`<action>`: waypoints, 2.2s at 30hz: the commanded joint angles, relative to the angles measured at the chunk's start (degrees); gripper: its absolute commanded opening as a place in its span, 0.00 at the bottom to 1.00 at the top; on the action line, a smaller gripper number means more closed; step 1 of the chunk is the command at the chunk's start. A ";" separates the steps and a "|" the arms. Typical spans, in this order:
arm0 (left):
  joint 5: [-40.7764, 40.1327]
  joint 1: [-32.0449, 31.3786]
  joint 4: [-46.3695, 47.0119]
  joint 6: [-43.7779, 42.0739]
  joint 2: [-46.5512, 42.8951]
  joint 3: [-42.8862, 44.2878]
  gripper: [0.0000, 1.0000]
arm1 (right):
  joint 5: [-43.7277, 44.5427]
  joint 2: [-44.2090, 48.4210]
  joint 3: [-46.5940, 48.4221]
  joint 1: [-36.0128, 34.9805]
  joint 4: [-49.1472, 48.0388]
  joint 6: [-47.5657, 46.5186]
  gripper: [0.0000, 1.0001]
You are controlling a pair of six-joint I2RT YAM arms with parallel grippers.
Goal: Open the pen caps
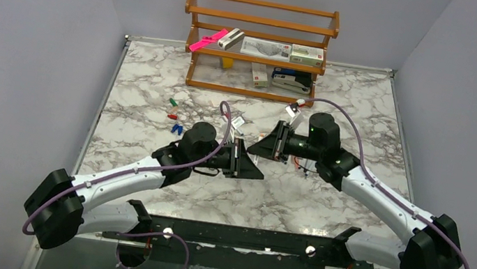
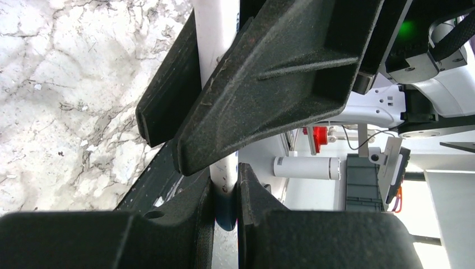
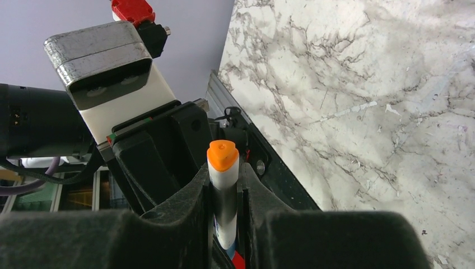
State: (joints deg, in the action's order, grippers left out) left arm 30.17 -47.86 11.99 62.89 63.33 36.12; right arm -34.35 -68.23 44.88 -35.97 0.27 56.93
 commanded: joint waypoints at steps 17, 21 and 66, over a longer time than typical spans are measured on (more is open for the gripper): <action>4.79 -1.05 1.55 0.96 -5.38 -7.18 0.00 | -1.97 -9.92 8.27 14.40 1.18 -4.93 0.01; 5.28 -2.51 1.64 0.24 -3.85 -6.83 0.00 | -2.78 -12.71 10.72 14.44 1.49 -6.88 0.01; -5.46 -2.54 -13.16 -3.94 -3.77 -2.71 0.00 | 24.99 -42.06 29.27 10.13 37.20 -42.21 0.04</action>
State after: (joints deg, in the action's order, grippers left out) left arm 25.61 -50.11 -1.74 59.66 59.86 31.46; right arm -13.28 -109.49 74.19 -25.76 36.62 15.94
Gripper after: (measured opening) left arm 0.165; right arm 0.165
